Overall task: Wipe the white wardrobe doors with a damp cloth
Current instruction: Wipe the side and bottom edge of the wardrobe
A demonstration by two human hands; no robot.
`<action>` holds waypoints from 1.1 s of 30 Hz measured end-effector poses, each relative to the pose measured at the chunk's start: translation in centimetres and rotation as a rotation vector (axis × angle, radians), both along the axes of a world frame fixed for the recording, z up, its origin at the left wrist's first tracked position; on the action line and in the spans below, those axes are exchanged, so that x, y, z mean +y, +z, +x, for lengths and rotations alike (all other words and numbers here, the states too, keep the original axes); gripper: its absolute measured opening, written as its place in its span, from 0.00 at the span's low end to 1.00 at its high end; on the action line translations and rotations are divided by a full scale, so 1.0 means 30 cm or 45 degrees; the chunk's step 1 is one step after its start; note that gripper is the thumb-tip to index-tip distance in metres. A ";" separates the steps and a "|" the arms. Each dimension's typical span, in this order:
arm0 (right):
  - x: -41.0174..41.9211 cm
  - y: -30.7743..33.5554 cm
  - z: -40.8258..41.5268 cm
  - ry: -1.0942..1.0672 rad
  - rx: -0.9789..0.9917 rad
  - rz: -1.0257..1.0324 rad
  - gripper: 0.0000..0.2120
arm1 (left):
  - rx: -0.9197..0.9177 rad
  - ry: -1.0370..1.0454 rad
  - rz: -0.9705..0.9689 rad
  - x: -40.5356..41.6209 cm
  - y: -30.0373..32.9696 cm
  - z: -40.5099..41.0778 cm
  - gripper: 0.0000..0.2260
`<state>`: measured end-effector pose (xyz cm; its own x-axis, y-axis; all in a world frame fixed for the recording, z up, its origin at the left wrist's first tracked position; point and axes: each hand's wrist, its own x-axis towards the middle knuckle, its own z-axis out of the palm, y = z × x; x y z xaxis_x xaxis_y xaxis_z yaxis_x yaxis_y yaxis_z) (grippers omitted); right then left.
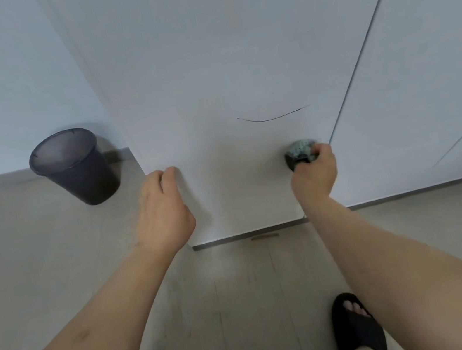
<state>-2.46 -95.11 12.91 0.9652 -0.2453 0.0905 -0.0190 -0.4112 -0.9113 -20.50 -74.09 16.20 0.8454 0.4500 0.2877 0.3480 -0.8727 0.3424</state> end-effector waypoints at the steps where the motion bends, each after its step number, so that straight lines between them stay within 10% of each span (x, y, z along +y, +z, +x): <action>1: -0.042 -0.010 0.033 -0.043 0.012 -0.005 0.16 | -0.021 0.006 -0.021 -0.006 -0.006 0.006 0.30; 20: 0.583 -0.011 -0.383 0.312 0.371 0.405 0.07 | 0.102 -0.009 -0.167 0.085 -0.029 -0.122 0.36; 28: 0.499 0.303 -0.290 0.503 -0.124 0.454 0.09 | -0.069 -0.106 -0.111 0.035 0.009 -0.083 0.40; 33: 0.292 0.073 -0.203 0.358 0.119 0.210 0.14 | -0.061 -0.053 -0.140 -0.012 0.023 -0.063 0.36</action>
